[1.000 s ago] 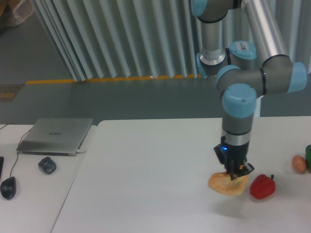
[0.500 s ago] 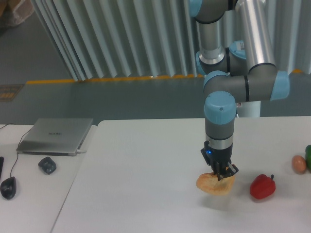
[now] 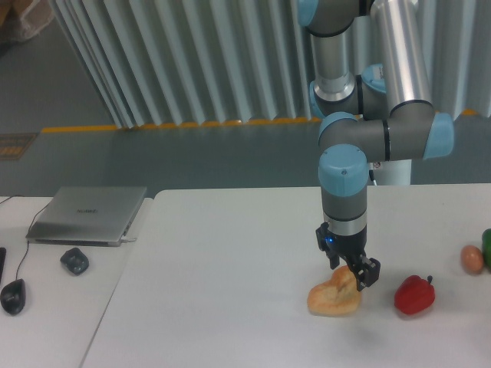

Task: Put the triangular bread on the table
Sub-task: 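Lower the bread slice onto the table and open the gripper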

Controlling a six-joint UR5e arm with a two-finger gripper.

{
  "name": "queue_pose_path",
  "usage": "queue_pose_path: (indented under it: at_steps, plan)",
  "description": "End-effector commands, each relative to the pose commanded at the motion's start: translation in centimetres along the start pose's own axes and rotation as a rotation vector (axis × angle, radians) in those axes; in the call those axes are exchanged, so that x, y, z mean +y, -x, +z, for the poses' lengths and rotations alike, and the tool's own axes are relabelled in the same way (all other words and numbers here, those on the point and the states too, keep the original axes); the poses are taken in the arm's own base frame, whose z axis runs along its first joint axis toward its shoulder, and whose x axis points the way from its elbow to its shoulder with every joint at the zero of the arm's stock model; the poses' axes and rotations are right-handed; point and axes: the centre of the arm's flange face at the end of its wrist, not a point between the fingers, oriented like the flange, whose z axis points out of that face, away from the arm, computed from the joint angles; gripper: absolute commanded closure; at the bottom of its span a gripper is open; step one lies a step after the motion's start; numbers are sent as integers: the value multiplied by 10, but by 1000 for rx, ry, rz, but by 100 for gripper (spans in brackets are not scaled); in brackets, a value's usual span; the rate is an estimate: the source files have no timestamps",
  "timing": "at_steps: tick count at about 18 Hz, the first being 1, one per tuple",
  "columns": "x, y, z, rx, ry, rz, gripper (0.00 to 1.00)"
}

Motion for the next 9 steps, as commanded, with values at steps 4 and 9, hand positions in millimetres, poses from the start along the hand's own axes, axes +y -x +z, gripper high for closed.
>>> queue_pose_path:
  at_steps: [4, 9]
  plan:
    - [5, 10, -13, -56, 43, 153, 0]
    - [9, 4, -11, -54, 44, 161, 0]
